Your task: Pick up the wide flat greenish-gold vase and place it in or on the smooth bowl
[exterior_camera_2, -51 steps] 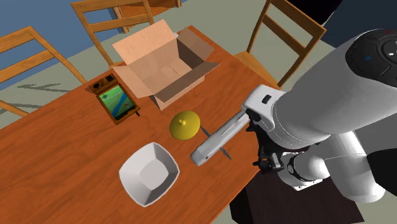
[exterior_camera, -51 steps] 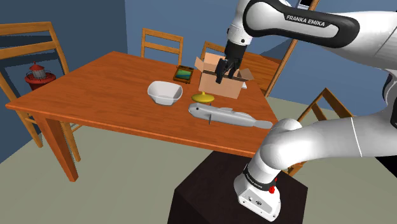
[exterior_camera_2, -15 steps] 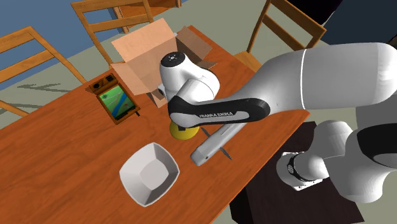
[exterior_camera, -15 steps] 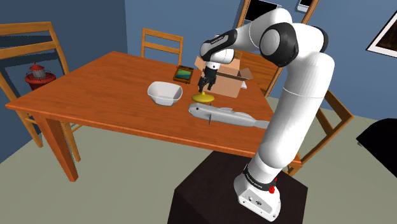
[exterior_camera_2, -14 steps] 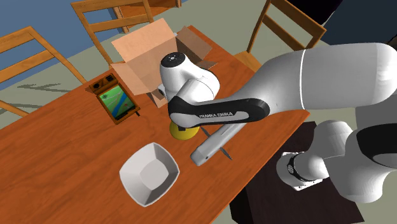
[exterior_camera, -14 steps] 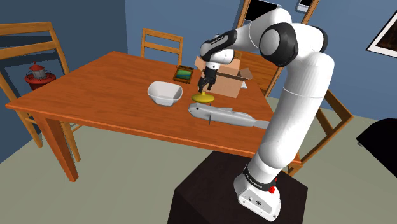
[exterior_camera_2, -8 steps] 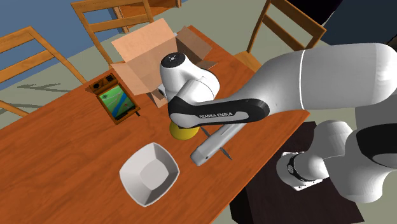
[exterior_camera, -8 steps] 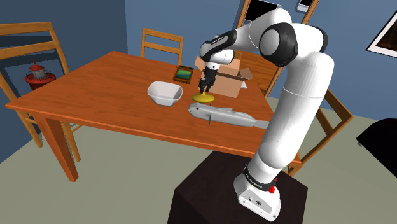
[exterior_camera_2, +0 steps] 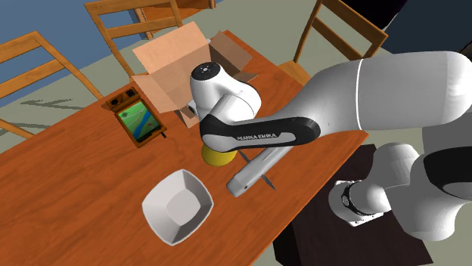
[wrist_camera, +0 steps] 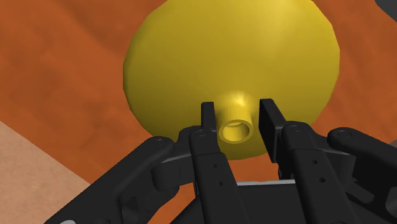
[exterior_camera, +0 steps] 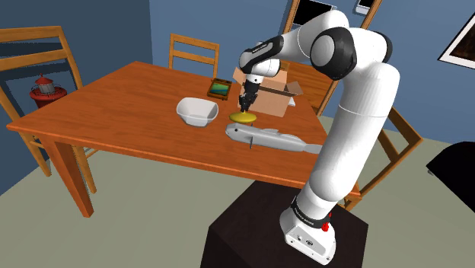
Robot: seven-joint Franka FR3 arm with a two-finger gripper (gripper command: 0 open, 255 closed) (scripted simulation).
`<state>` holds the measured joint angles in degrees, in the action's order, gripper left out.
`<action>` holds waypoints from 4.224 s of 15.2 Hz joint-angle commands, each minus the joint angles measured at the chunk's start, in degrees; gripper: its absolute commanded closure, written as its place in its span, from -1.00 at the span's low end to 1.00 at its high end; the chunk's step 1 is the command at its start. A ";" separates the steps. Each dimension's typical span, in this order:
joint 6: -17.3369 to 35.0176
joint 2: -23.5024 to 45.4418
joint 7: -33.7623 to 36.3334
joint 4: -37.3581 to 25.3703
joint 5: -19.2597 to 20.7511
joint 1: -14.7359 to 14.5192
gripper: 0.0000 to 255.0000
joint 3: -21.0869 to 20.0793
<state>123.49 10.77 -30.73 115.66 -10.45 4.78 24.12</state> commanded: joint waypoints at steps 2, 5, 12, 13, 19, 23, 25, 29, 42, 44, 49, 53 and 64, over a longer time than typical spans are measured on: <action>-0.68 -0.39 0.21 -0.29 0.26 -0.05 1.00 0.06; -2.72 -1.50 0.81 -1.36 0.98 -0.17 1.00 0.21; -7.57 -3.72 2.02 -4.29 2.39 -0.38 1.00 0.44; -8.27 -3.99 2.18 -4.76 2.56 -0.40 1.00 0.47; -12.56 -5.36 2.99 -7.86 3.41 -0.49 1.00 0.56; -15.47 -6.01 3.43 -10.20 3.82 -0.52 1.00 0.60; -16.94 -6.27 3.62 -11.46 3.98 -0.52 1.00 0.62; -19.93 -6.61 3.95 -14.14 4.22 -0.51 1.00 0.65; -26.20 0.62 16.40 -28.34 2.08 -6.74 1.00 -4.84; -27.51 2.76 18.47 -31.91 1.58 -7.69 1.00 -5.68; -31.77 9.53 23.49 -43.23 0.17 -9.66 1.00 -7.59; -31.43 11.30 24.71 -44.75 -0.13 -10.30 1.00 -8.07; -22.38 10.11 23.95 -34.48 0.03 -11.18 1.00 -8.19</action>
<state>100.26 20.85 -6.73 80.41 -10.40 -6.31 15.95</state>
